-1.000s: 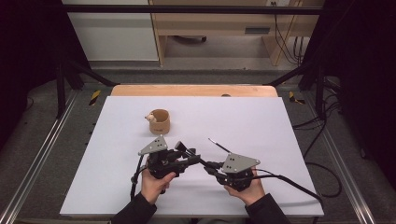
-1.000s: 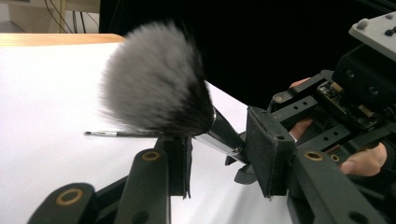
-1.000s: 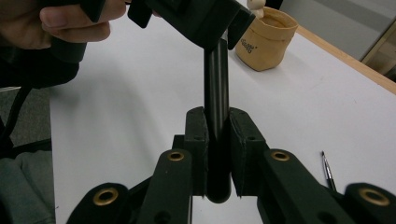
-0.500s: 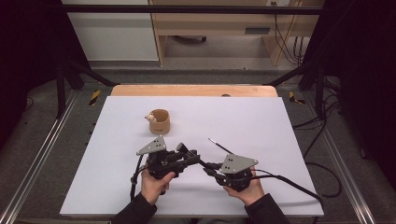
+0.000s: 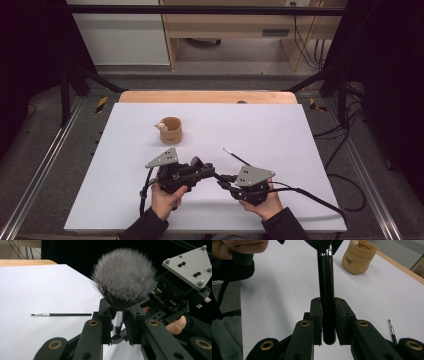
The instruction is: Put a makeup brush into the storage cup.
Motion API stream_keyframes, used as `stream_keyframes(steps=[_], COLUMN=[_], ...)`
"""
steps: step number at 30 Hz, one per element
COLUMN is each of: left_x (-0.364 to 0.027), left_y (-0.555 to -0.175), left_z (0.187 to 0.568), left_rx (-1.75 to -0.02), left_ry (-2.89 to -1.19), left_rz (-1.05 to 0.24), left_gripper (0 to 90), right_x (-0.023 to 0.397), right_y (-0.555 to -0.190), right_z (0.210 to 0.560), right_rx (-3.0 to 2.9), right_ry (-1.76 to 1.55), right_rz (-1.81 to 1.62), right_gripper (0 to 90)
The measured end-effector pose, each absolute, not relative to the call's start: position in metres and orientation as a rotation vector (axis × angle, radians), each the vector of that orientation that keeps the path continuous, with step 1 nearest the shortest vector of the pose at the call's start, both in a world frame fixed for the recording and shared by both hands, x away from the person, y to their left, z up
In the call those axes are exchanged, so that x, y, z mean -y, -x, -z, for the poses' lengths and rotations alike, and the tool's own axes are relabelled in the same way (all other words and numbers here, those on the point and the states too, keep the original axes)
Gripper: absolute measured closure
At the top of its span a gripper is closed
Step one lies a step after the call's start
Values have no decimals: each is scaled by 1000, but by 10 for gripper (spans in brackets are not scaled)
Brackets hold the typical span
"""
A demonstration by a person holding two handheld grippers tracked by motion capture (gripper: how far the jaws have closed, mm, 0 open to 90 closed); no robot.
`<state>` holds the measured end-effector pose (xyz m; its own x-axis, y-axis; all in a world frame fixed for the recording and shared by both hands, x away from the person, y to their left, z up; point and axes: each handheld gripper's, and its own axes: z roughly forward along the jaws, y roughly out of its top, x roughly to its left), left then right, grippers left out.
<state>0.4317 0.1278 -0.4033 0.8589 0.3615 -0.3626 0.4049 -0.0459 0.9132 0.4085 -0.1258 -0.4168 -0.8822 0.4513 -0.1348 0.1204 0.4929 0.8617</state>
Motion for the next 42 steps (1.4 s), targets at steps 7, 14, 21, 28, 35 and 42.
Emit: stream_keyframes(steps=[7,14,21,28,35,42], left_x=[-132,-141,-152,-163,-172,-179], left_y=[-431,-432,-434,-435,-437,-438], left_z=[399,396,393,390,388,386], left_rx=[-609,-632,-655,-678,-712,-735], left_ry=[-1660,-1673,-1692,-1707,-1721,-1732], left_rz=[-2,-46,-93,-137,-160,-190], left_gripper=[767,766,766,766,766,766], right_x=[127,133,144,153,165,176], right_y=[-408,-408,-413,-416,-418,-421], right_z=[415,410,409,410,414,415], right_rx=[-2391,-2356,-2329,-2306,-2269,-2232], right_ry=[-498,-556,-687,-785,-883,-953], right_rz=[-1364,-1392,-1412,-1392,-1382,-1362], right_gripper=[688,565,447,341,277,217])
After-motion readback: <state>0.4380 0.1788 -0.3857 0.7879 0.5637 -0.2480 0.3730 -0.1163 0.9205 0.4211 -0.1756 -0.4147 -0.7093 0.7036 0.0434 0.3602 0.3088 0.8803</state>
